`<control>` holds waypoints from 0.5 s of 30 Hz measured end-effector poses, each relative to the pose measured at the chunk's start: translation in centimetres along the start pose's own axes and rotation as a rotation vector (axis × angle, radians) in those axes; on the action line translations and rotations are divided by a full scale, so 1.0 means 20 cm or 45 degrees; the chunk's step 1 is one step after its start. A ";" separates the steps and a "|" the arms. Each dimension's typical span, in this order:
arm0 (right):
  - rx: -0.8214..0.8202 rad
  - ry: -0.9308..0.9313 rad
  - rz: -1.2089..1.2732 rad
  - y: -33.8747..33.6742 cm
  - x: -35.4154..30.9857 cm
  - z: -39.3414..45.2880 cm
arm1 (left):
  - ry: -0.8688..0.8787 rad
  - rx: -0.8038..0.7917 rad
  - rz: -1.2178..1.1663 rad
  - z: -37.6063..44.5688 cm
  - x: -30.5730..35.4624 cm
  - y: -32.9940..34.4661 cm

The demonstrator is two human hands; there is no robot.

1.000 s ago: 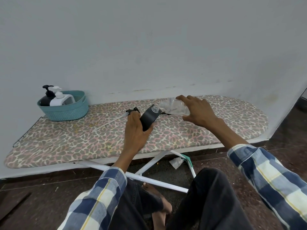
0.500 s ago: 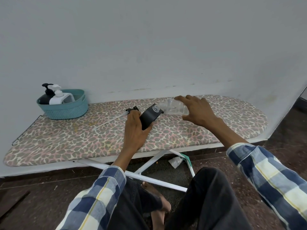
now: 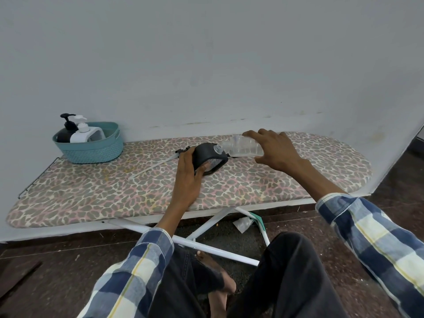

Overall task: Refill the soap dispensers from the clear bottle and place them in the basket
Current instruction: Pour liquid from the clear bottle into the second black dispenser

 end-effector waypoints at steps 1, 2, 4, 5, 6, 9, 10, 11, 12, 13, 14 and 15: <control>0.000 -0.001 0.005 0.00 0.00 0.00 | -0.005 0.003 -0.024 0.00 0.00 0.00; 0.001 -0.002 0.010 0.00 0.00 0.01 | -0.018 0.008 -0.047 0.00 0.00 -0.01; 0.005 -0.008 0.008 0.01 0.00 0.01 | -0.046 0.021 -0.087 0.01 0.00 -0.01; 0.006 -0.012 0.002 0.01 0.01 0.01 | -0.052 0.028 -0.099 0.01 0.00 -0.01; 0.007 -0.014 -0.004 0.01 0.01 0.02 | -0.054 0.030 -0.113 0.01 -0.01 -0.01; 0.007 -0.016 -0.017 0.00 0.01 0.02 | -0.062 0.033 -0.147 0.03 -0.02 -0.01; 0.007 -0.016 -0.023 0.00 0.01 0.03 | -0.058 0.039 -0.143 0.03 -0.03 -0.01; 0.008 -0.018 -0.030 0.00 0.01 0.03 | -0.049 0.045 -0.141 0.03 -0.03 -0.01; 0.011 -0.020 -0.035 0.00 0.01 0.03 | -0.042 0.051 -0.136 0.03 -0.04 -0.01; 0.015 -0.021 -0.040 -0.01 0.01 0.03 | -0.039 0.054 -0.131 0.03 -0.04 -0.01; 0.018 -0.021 -0.044 -0.01 0.01 0.03 | -0.041 0.057 -0.124 0.03 -0.04 -0.01; 0.019 -0.020 -0.049 -0.01 0.01 0.03 | -0.041 0.059 -0.117 0.03 -0.04 -0.01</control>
Point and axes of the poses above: each hand's wrist, its own z-axis towards the middle knuckle, its own y-axis out of the palm, x = y × z, the point moved 5 cm from there along z, towards the middle knuckle, and after that the axes turned 5 degrees about -x, right-handed, at the moved point
